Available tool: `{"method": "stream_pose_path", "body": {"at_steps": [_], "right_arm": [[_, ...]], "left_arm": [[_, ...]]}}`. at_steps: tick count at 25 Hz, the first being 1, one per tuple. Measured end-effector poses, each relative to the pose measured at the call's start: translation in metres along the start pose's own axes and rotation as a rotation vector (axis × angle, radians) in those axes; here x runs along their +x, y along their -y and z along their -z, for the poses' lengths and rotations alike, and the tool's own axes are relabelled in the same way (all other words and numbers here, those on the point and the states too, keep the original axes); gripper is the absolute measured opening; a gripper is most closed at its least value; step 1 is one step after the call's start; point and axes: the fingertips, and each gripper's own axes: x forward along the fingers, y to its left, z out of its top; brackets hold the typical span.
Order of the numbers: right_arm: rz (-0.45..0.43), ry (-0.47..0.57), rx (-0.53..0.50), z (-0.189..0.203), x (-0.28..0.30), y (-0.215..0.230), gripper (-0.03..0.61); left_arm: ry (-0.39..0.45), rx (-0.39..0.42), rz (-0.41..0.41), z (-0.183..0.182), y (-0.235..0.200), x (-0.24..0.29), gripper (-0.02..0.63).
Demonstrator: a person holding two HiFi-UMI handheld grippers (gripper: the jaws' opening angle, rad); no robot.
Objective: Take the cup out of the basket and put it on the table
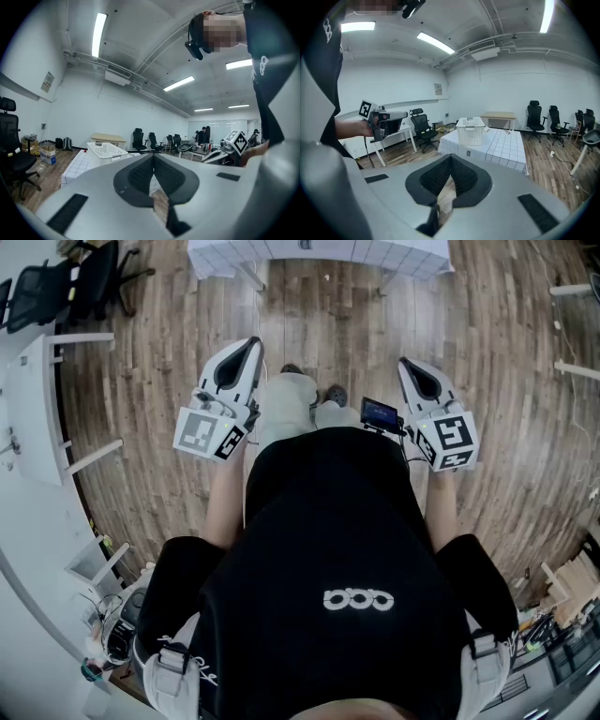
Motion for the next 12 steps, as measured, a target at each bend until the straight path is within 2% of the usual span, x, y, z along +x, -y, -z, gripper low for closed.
{"method": "stream_pose_path", "body": {"at_steps": [12], "right_arm": [[-0.023,0.033,0.026,-0.005,0.014,0.001,0.025]], "left_arm": [[-0.018,-0.010,-0.043,0.003,-0.015,0.002,0.009]]}}
